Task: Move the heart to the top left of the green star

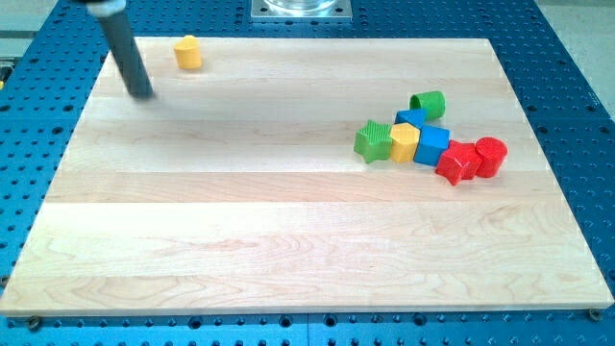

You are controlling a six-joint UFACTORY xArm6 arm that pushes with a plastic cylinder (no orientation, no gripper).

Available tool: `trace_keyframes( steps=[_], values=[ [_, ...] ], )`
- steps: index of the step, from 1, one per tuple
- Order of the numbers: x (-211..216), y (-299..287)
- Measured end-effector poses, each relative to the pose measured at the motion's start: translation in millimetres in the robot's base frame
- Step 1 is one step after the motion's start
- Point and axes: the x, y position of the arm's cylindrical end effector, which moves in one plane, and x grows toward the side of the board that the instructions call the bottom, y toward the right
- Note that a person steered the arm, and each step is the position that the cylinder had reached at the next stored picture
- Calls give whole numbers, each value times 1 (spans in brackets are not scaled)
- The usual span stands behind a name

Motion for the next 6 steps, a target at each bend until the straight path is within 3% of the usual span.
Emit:
trace_keyframes(
  steps=[1,2,3,4,5,6],
  values=[
    [-76,-33],
    [-75,-26],
    [-62,69],
    [11,211],
    [-1,199],
    [-19,93]
  ],
)
